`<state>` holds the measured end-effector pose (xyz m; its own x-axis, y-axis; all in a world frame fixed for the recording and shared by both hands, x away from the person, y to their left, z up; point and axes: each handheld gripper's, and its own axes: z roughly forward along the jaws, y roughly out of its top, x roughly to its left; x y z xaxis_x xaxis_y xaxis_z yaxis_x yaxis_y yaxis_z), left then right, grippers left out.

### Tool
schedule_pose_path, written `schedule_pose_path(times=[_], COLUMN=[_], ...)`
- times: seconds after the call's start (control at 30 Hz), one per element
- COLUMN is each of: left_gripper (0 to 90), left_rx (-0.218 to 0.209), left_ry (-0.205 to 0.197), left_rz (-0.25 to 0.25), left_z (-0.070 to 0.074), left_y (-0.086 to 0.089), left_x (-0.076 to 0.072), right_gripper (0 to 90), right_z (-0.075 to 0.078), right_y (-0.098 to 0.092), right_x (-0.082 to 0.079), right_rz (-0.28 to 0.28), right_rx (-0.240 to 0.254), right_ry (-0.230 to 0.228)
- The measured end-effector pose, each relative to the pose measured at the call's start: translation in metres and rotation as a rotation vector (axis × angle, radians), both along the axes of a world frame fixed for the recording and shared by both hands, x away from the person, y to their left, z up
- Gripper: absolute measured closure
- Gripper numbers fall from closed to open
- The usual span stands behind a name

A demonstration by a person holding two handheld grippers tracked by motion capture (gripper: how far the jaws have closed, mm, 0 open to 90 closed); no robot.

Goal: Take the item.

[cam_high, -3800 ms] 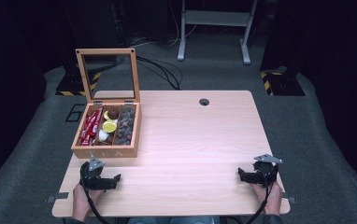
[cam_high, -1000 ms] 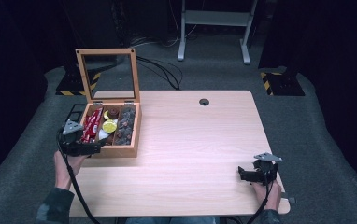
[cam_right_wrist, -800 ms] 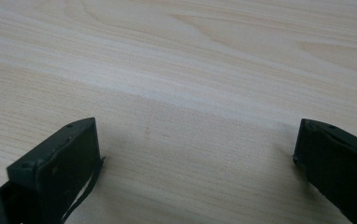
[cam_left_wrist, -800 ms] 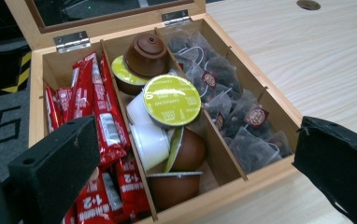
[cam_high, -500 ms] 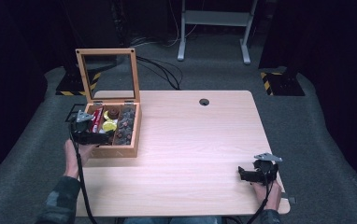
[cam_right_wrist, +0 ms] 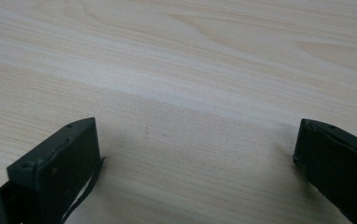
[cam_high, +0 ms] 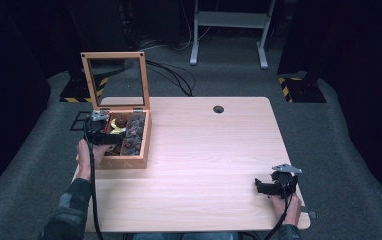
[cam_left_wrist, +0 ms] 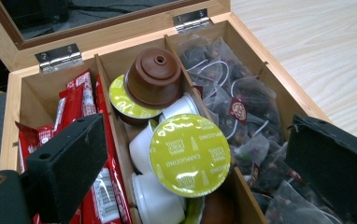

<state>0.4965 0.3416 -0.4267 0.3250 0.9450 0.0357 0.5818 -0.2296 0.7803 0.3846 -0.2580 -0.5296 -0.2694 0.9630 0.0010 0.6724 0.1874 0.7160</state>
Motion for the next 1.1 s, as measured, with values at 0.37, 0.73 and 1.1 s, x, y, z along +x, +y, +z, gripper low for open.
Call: schedule_pose_path(times=[0.37,0.73,1.1], left_gripper=[13.3,22.7,30.2], left_rx=[0.016,0.030,0.034], left_ry=[0.043,0.081,0.096], left_rz=[0.013,0.024,0.010], left_z=[-0.011,-0.019,-0.022], left_y=[-0.004,-0.004,-0.005], left_x=[0.017,0.023,0.023], right_gripper=[0.0,0.0,0.0], right_z=[0.000,0.000,0.000], right_y=[0.000,0.000,0.000], right_x=[0.000,0.000,0.000], right_rz=[-0.001,-0.001,-0.002], right_rx=[0.000,0.000,0.001], right_ry=[0.000,0.000,0.000])
